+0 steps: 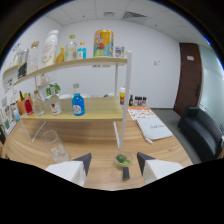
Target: Make me a cup of Mojito.
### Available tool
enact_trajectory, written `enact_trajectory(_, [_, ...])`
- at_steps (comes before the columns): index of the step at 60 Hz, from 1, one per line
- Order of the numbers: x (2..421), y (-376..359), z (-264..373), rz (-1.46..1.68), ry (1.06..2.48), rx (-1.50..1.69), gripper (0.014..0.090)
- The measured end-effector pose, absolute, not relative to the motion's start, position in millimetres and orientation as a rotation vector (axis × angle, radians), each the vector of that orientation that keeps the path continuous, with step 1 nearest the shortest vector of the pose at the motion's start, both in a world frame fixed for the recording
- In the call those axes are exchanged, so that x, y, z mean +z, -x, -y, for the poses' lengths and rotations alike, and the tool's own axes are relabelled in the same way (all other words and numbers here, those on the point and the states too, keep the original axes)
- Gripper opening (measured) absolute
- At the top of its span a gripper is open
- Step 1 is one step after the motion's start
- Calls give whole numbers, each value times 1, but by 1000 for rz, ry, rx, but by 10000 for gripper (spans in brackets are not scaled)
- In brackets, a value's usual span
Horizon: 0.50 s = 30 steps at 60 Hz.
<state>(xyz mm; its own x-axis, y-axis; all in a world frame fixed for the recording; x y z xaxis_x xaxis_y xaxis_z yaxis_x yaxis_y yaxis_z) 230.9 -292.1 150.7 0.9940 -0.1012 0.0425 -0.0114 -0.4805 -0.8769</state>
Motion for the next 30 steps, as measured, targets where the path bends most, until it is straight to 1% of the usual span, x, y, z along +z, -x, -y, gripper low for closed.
enact_trajectory(4, [168,-203,300,-79,2028,-87,856])
enact_trajectory(8, [175,-169,308,-68,2004,-58,856])
enact_trajectory(13, [167,-131,320,-54,2003,-28,859])
enact_trajectory(19, [146,-90,331,-33,2053,10,860])
enact_trajectory(23, [139,-71,331,-25,2069,28,863])
enact_trajectory(30, [159,-51,308,-29,2043,43,862])
